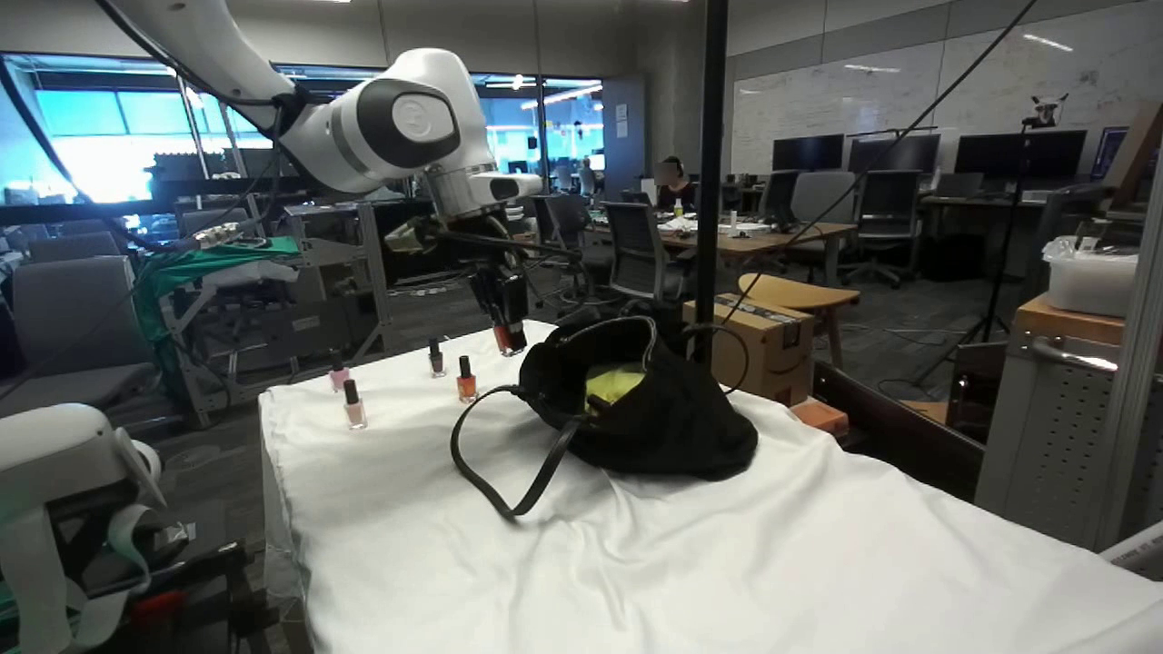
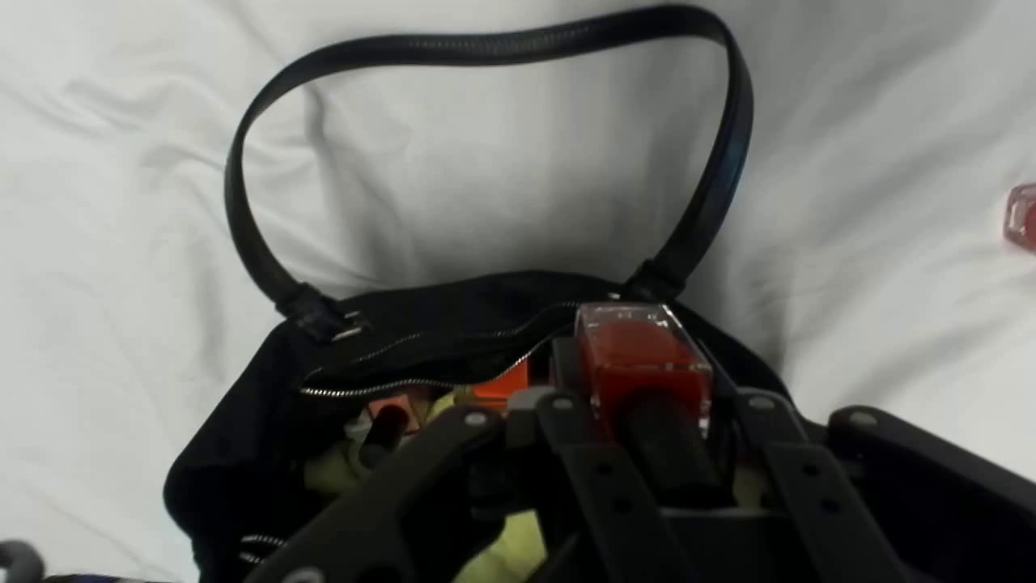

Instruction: Pick up the nail polish and put them in the bag

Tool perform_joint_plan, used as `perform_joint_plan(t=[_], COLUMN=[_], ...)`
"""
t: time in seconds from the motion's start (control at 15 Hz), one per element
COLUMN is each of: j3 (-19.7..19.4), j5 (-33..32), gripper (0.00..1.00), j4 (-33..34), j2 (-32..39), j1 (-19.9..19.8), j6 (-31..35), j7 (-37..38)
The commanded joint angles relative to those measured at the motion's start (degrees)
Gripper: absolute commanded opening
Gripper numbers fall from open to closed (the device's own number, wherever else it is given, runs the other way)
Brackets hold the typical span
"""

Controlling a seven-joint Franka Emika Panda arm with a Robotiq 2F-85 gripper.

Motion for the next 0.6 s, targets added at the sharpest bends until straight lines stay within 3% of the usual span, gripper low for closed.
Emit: perform_joint_plan(t=[0.0,0.53], j3=[-1.1,-5.3], j5=[-2.2,-2.0], gripper=[0.20,0.20], j4=[5.9,16.4], j2=[4.5,15.4], j1=[-0.7,0.4], j6=[1.8,2.7], j7=[2.6,6.7])
